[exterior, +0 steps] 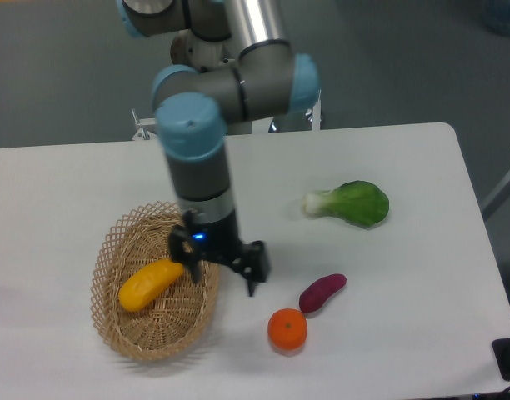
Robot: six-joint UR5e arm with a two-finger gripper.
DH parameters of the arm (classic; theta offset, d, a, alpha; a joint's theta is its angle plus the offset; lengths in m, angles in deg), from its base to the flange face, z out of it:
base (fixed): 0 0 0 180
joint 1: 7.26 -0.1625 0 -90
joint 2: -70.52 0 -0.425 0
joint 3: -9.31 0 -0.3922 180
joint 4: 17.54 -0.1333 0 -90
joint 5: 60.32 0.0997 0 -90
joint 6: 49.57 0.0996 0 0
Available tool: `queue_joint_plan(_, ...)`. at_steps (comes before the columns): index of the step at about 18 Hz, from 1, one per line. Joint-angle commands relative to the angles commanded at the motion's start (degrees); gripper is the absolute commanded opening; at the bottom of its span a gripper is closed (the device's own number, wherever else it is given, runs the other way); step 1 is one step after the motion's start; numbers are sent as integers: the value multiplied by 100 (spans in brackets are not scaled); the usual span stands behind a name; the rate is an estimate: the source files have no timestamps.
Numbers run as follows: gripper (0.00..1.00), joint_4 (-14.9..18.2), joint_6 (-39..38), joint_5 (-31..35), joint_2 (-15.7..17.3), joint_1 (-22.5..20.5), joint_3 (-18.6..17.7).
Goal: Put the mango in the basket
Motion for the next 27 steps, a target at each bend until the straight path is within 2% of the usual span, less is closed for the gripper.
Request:
queue_joint_plan(3,100,413,650,-61,210,-395,44)
queue_joint_plan(9,100,1134,2065,-114,430,-1020,62)
queue_joint_plan(15,100,1592,2875,-176,580,-1381,53)
queue_joint_plan(27,100,1619,2973,-167,624,-1443,62)
